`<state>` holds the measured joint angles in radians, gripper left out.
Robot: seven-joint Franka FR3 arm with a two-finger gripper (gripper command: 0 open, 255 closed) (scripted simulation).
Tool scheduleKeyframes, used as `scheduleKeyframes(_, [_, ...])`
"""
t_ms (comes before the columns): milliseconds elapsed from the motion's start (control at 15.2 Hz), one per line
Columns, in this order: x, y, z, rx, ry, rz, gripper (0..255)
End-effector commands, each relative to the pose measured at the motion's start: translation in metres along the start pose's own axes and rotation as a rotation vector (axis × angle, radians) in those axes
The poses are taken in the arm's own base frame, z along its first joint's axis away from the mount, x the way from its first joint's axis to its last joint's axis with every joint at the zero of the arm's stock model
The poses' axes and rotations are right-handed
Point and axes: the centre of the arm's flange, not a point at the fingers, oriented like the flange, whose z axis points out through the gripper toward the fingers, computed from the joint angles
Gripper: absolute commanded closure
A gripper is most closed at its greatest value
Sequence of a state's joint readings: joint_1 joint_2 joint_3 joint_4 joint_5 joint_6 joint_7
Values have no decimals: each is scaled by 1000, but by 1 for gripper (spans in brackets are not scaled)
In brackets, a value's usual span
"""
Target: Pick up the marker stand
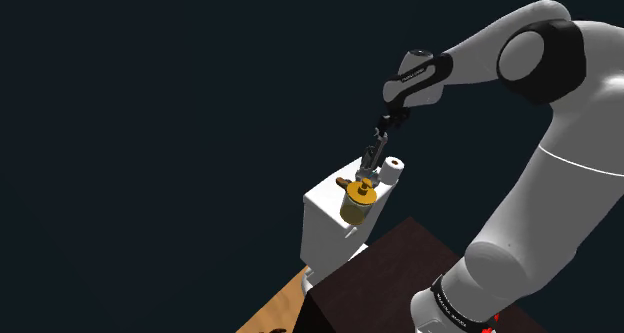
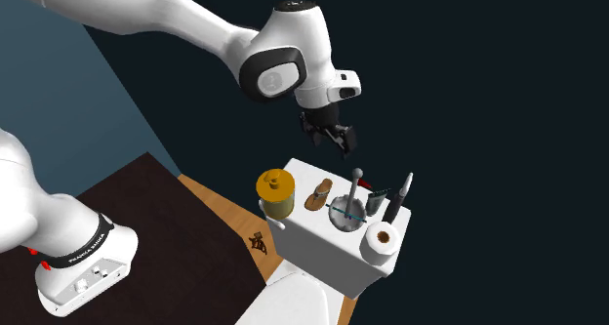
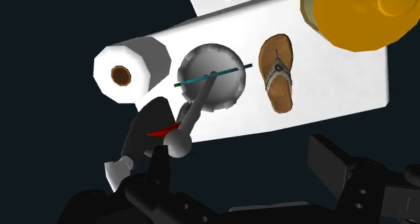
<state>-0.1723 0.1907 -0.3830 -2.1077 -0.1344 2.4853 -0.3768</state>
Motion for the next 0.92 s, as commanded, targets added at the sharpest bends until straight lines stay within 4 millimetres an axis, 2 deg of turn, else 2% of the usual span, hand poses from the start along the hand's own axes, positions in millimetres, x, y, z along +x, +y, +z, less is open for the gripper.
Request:
scheduleKeyframes(0, [8, 14, 21, -10, 3, 4, 0])
scheduleKeyframes(330, [33, 48, 69, -33, 10, 15, 0])
scheduleKeyframes(858, [30, 41, 110, -34, 10, 16, 0])
